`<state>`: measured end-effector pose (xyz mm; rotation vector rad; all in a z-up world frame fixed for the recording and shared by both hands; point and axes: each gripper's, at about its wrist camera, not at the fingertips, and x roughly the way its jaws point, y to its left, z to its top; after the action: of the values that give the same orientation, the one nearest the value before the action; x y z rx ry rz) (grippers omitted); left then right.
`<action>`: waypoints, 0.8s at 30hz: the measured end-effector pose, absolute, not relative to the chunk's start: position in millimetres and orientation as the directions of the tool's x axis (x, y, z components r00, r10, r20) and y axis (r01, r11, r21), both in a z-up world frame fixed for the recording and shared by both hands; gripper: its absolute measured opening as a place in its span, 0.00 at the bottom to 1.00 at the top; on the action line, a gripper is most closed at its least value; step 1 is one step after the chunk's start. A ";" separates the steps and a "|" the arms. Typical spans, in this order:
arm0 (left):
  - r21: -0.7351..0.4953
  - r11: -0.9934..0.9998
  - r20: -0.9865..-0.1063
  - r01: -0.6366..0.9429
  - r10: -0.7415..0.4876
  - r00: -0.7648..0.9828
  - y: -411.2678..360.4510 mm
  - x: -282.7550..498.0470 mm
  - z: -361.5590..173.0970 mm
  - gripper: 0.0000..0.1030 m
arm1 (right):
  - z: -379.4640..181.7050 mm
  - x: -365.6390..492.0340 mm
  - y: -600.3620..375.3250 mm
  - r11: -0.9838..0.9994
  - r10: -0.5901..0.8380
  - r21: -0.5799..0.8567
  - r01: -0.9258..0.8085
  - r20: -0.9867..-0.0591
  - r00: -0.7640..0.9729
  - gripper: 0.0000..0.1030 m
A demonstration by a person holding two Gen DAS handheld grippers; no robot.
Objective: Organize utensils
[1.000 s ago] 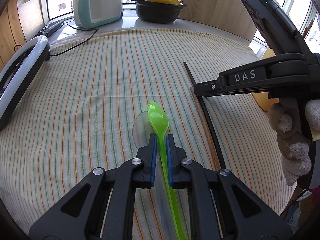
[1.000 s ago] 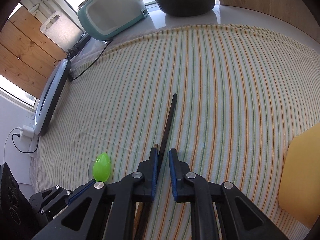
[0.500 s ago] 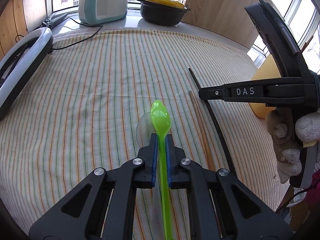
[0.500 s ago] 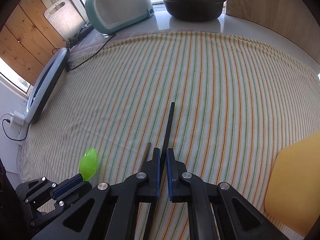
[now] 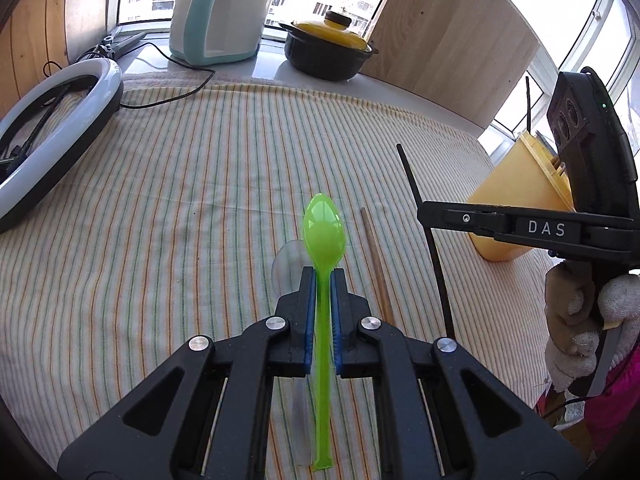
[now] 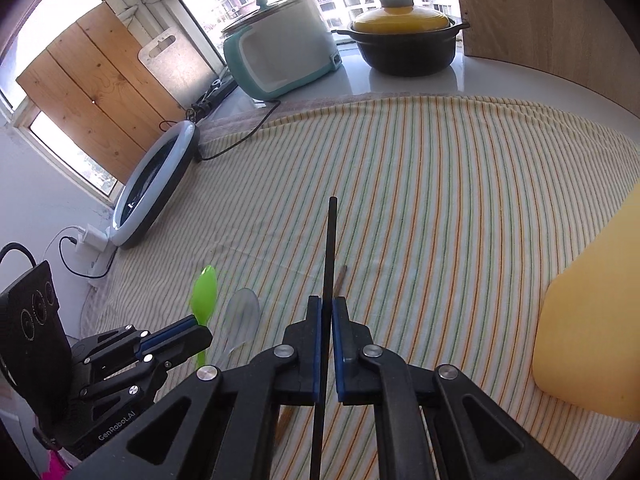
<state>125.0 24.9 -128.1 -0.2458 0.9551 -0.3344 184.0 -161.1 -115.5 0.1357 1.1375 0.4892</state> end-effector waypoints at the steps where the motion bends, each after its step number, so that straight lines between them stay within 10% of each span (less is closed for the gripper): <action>1: -0.353 0.920 -0.747 0.172 -0.388 0.540 25.7 123.5 -124.0 0.05 | -110.5 179.2 -161.8 0.881 0.450 0.351 -0.316 -0.826 0.338 0.02; 24: -0.320 0.895 -0.679 0.311 -0.446 0.583 -14.7 113.6 -60.4 0.03 | -31.6 95.9 -211.7 0.838 0.538 0.348 -0.421 -0.656 0.529 0.02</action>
<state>113.6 -14.7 -60.4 -0.1727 0.8394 -0.4444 95.9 -211.7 -31.6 0.1534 0.8360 0.5752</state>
